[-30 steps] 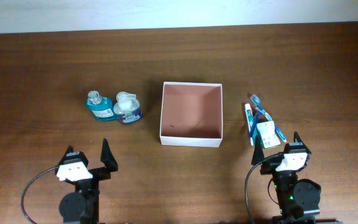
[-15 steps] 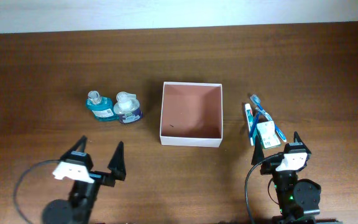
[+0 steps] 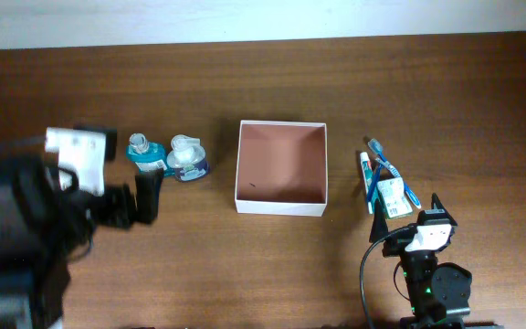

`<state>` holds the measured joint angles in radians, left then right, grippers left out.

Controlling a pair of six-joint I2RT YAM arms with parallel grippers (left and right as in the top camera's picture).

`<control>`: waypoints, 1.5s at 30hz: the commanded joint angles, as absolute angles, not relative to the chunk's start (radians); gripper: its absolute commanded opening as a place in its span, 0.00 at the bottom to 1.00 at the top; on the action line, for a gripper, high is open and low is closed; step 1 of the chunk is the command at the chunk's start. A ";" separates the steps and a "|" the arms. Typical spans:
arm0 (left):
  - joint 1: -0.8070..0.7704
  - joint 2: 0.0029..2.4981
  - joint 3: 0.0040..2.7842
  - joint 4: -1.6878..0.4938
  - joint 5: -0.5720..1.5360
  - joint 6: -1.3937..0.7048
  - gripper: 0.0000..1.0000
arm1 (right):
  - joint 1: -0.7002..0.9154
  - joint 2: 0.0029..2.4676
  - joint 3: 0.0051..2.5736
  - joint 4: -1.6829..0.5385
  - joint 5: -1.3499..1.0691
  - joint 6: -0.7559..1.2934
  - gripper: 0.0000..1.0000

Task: Pack container
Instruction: 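Move left gripper over the teal mouthwash bottle and lower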

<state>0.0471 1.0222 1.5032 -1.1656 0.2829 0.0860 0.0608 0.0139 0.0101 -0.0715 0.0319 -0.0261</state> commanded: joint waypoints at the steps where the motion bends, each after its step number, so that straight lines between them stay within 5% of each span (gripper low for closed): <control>1: 0.049 1.123 1.596 -1.201 0.237 0.130 0.99 | 0.065 0.004 0.006 -0.080 0.033 -0.022 0.98; 24: 0.049 1.576 1.598 -1.086 0.107 0.128 0.98 | 0.065 0.004 0.006 -0.080 0.033 -0.022 0.98; 43: 0.049 1.703 1.598 -1.042 0.063 0.098 0.89 | 0.065 0.004 0.006 -0.080 0.033 -0.022 0.98; 45: 0.049 1.719 1.598 -1.039 0.063 0.099 0.81 | 0.065 0.004 0.006 -0.080 0.033 -0.022 0.98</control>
